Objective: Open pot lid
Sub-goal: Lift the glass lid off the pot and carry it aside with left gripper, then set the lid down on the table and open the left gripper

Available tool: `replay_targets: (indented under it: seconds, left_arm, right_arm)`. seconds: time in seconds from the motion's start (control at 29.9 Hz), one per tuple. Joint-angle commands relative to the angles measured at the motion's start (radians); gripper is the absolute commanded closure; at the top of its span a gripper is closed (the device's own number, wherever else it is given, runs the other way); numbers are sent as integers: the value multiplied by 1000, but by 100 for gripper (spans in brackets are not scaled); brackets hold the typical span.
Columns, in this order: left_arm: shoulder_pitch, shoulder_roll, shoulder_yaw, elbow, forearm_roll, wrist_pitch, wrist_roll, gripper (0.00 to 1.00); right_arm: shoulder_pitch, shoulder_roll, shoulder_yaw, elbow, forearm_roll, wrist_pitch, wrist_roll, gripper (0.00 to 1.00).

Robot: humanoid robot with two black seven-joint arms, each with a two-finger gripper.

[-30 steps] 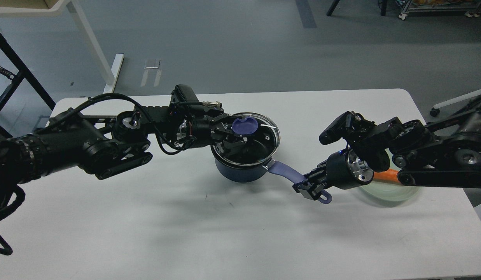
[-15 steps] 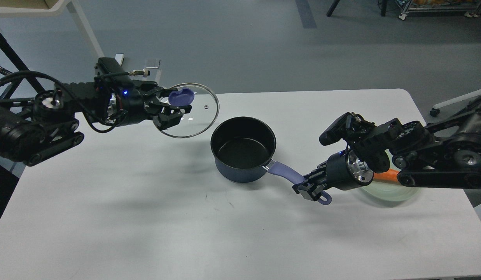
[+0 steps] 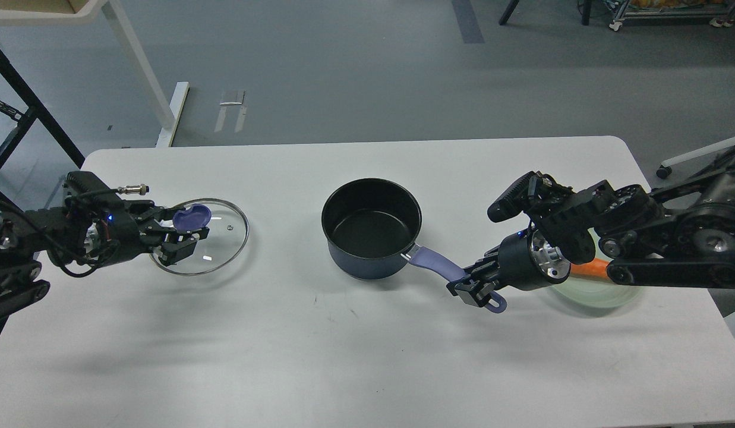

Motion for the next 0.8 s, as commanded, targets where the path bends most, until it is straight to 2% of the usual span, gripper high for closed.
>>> replay_targets:
  seconds: [0.0, 0.2, 0.54, 0.6, 0.67, 0.7, 0.77]
  left_arm:
    - [16, -9, 0, 42, -10, 4, 0, 55]
    - [57, -18, 0, 117, -11, 35, 0, 55]
    - [78, -25, 0, 123, -14, 42, 0, 50]
    - [78, -25, 0, 123, -14, 42, 0, 43]
    - [78, -26, 0, 123, -14, 44, 0, 24]
    - [78, -26, -1, 123, -14, 44, 0, 21]
    - [77, -26, -1, 122, -14, 44, 0, 20]
  right_arm:
    - [0, -1, 0, -1, 0, 0, 0, 78]
    - [-1, -1, 0, -1, 0, -1, 0, 78]
    - [-1, -1, 0, -1, 0, -1, 0, 78]
    - [-1, -1, 0, -1, 0, -1, 0, 78]
    - [-3, -1, 0, -1, 0, -1, -1, 77]
    - [-3, -1, 0, -1, 0, -1, 0, 77]
    - [-3, -1, 0, -1, 0, -1, -1, 76]
